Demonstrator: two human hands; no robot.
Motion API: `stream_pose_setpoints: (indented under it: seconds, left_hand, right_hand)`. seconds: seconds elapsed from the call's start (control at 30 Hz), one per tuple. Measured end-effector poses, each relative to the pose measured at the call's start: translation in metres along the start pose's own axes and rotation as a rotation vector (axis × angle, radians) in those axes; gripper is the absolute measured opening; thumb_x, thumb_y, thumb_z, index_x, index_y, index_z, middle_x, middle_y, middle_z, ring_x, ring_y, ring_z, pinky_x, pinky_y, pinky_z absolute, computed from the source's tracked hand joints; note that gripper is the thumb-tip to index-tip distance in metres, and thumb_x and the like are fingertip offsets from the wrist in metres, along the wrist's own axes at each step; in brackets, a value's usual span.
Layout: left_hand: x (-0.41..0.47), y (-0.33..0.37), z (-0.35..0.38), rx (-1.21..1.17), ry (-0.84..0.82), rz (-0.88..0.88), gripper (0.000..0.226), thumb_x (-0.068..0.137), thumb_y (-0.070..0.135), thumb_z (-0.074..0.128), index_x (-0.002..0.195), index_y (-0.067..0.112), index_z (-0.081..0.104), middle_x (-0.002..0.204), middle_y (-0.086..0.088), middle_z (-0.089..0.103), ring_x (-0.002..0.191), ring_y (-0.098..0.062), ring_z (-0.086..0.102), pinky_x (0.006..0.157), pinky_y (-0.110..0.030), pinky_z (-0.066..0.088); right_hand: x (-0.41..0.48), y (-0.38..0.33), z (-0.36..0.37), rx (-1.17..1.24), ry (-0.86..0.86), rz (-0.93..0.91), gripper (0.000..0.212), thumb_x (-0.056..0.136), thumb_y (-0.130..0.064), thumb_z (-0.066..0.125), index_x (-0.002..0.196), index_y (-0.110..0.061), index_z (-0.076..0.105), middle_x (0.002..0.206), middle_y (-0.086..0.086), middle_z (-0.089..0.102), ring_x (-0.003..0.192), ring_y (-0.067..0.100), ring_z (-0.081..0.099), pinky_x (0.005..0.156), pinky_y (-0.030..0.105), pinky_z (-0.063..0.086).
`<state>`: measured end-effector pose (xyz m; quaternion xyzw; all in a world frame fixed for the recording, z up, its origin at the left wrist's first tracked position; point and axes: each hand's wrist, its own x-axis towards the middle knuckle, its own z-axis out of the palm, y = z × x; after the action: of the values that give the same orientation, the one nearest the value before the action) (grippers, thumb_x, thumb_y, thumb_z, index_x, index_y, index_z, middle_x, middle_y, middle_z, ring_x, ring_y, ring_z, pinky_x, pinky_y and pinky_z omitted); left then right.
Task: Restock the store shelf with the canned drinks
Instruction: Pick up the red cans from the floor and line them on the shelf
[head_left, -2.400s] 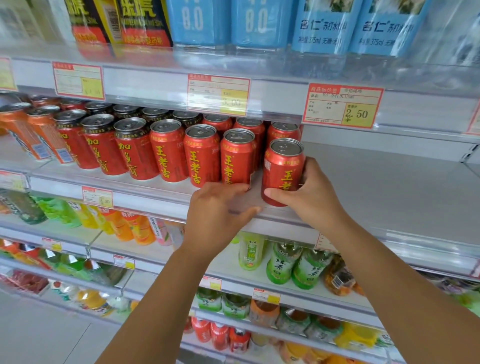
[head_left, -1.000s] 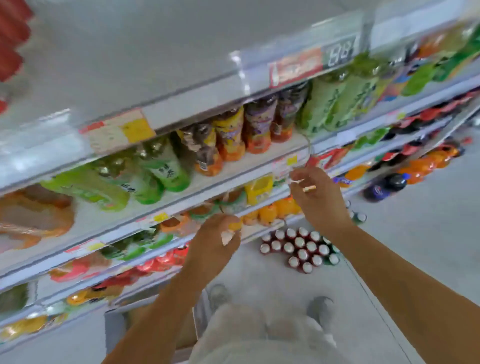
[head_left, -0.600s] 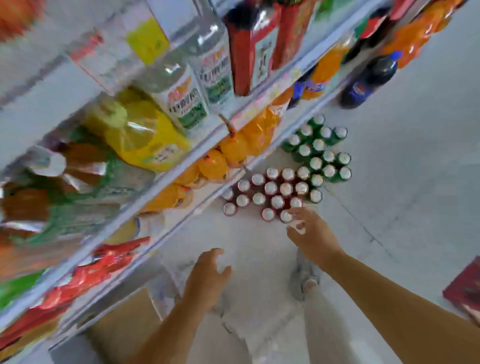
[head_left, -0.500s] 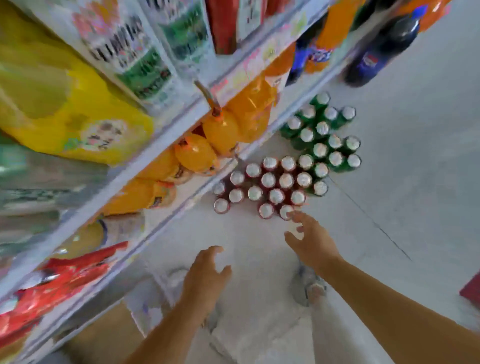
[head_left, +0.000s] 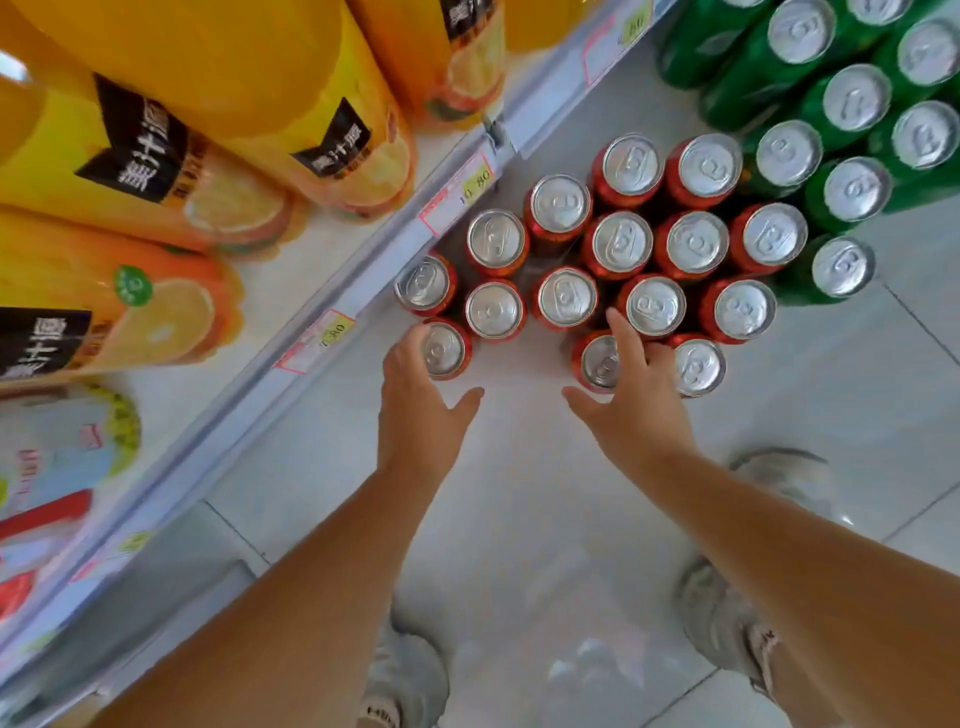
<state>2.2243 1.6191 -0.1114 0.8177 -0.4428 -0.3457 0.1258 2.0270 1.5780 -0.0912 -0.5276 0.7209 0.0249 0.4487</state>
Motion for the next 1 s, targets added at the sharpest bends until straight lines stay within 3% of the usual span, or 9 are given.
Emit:
stream_pose_setpoints:
  seconds: [0.17, 0.27, 0.4, 0.57, 0.73, 0.9, 1.0]
  left_hand:
    - [0.016, 0.001, 0.01, -0.122, 0.085, 0.007, 0.079, 0.072, 0.022, 0.087, 0.135, 0.017, 0.039, 0.136, -0.003, 0.053, 0.123, -0.019, 0.053, 0.1, -0.03, 0.048]
    - [0.02, 0.001, 0.003, -0.127, 0.077, -0.042, 0.072, 0.07, 0.032, 0.088, 0.127, 0.023, 0.046, 0.124, 0.004, 0.061, 0.112, -0.015, 0.059, 0.091, -0.029, 0.051]
    - [-0.008, 0.009, -0.032, -0.1, 0.024, -0.088, 0.066, 0.068, 0.034, 0.087, 0.122, 0.022, 0.051, 0.114, 0.006, 0.063, 0.098, -0.011, 0.057, 0.079, -0.021, 0.041]
    - [-0.071, 0.044, -0.125, -0.101, -0.054, -0.112, 0.069, 0.061, 0.036, 0.087, 0.119, 0.032, 0.051, 0.111, 0.012, 0.064, 0.105, -0.016, 0.062, 0.085, -0.026, 0.048]
    - [-0.134, 0.123, -0.253, -0.101, -0.079, 0.001, 0.069, 0.051, 0.068, 0.072, 0.111, 0.042, 0.048, 0.105, 0.026, 0.059, 0.099, -0.001, 0.058, 0.084, -0.023, 0.049]
    - [-0.199, 0.217, -0.39, -0.136, 0.006, 0.177, 0.063, 0.058, 0.063, 0.079, 0.109, 0.04, 0.049, 0.106, 0.02, 0.06, 0.098, -0.001, 0.059, 0.08, -0.026, 0.05]
    - [-0.25, 0.262, -0.465, -0.237, 0.114, 0.267, 0.056, 0.061, 0.046, 0.088, 0.104, 0.04, 0.053, 0.101, 0.017, 0.062, 0.096, 0.002, 0.06, 0.078, -0.014, 0.045]
  right_hand:
    - [0.016, -0.001, 0.014, -0.066, 0.059, 0.033, 0.076, 0.082, -0.028, 0.073, 0.143, -0.035, 0.028, 0.127, 0.008, 0.045, 0.106, 0.031, 0.057, 0.082, 0.037, 0.047]
    - [0.015, 0.001, 0.011, -0.057, 0.059, 0.036, 0.07, 0.08, -0.027, 0.074, 0.138, -0.033, 0.035, 0.12, 0.005, 0.05, 0.102, 0.028, 0.055, 0.076, 0.03, 0.04]
    - [-0.015, -0.011, -0.013, -0.038, 0.051, 0.034, 0.066, 0.074, -0.034, 0.076, 0.13, -0.035, 0.041, 0.115, 0.001, 0.059, 0.098, 0.024, 0.058, 0.073, 0.027, 0.037]
    - [-0.093, -0.062, -0.073, -0.043, 0.04, 0.011, 0.065, 0.07, -0.042, 0.076, 0.127, -0.04, 0.044, 0.108, -0.003, 0.065, 0.094, 0.023, 0.06, 0.071, 0.027, 0.04]
    - [-0.196, -0.154, -0.161, -0.022, 0.096, -0.095, 0.068, 0.068, -0.048, 0.077, 0.128, -0.044, 0.045, 0.111, -0.007, 0.059, 0.096, 0.021, 0.061, 0.072, 0.029, 0.044]
    - [-0.306, -0.25, -0.252, -0.015, 0.148, -0.296, 0.068, 0.067, -0.052, 0.078, 0.126, -0.044, 0.046, 0.112, -0.013, 0.052, 0.098, 0.017, 0.06, 0.073, 0.029, 0.044]
    - [-0.373, -0.297, -0.305, 0.041, 0.195, -0.42, 0.068, 0.065, -0.044, 0.081, 0.124, -0.042, 0.049, 0.108, -0.013, 0.049, 0.097, 0.016, 0.059, 0.073, 0.027, 0.042]
